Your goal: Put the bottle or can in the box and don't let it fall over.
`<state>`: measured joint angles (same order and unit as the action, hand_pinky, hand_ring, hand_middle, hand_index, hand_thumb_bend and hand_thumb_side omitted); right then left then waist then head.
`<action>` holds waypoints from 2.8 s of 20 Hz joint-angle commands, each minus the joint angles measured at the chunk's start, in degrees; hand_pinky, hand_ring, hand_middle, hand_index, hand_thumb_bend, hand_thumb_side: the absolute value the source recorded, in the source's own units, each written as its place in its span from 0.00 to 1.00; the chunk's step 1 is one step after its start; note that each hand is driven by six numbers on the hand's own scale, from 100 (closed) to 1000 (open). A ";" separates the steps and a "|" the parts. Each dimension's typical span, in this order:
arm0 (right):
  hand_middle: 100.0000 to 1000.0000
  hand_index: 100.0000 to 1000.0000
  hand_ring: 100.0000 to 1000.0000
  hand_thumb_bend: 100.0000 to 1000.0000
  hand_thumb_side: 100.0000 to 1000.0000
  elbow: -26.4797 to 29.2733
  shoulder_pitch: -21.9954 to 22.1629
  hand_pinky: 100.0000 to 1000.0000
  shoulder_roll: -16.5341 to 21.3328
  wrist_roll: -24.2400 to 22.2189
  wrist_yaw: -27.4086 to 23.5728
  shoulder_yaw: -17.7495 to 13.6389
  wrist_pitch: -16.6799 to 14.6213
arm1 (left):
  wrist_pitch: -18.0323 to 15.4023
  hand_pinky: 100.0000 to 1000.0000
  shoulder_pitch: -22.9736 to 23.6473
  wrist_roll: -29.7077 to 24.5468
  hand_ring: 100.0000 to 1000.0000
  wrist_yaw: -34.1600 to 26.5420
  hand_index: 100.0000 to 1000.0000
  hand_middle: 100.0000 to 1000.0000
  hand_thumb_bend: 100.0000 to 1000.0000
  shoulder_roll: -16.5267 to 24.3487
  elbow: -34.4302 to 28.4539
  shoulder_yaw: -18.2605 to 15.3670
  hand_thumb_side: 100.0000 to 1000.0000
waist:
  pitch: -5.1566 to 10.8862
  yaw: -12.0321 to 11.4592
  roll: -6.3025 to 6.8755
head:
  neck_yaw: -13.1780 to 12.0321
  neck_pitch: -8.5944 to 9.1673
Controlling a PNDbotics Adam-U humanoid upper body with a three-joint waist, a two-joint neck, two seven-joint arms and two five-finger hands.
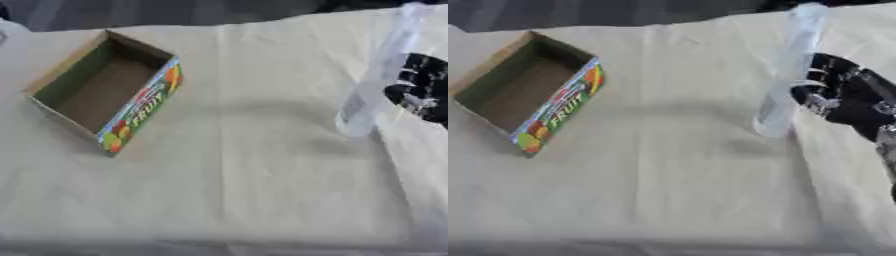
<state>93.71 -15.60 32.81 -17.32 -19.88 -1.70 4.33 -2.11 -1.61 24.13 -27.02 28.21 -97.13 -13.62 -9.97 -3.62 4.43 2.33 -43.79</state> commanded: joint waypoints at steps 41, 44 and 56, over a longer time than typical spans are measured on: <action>0.78 0.78 0.83 0.24 0.00 -8.45 -7.42 0.88 -5.11 -0.73 2.71 3.34 1.81 | -0.10 0.80 -0.69 -0.65 0.78 -0.48 0.83 0.72 0.70 0.09 -1.25 -0.16 0.57 | -0.27 -1.25 0.26 | -0.33 0.58; 0.75 0.76 0.80 0.18 0.00 -8.71 -7.59 0.88 -5.32 -0.25 2.22 3.36 2.02 | -0.08 0.80 -0.73 -0.75 0.78 -0.49 0.83 0.71 0.70 0.04 -1.30 -0.10 0.57 | -0.26 -1.24 0.25 | -0.37 0.62; 0.31 0.31 0.39 0.00 0.00 -11.34 -8.92 0.80 -6.33 6.47 -1.02 3.85 0.75 | -0.07 0.80 -0.62 -0.78 0.78 -0.49 0.81 0.70 0.68 -0.11 -1.46 -0.14 0.57 | -0.26 -1.34 0.30 | -0.37 0.55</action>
<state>82.48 -23.73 25.93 -11.45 -20.29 2.16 5.41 -2.19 -1.75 23.50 -27.60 27.10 -97.54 -13.27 -10.73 -4.85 4.80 2.10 -43.69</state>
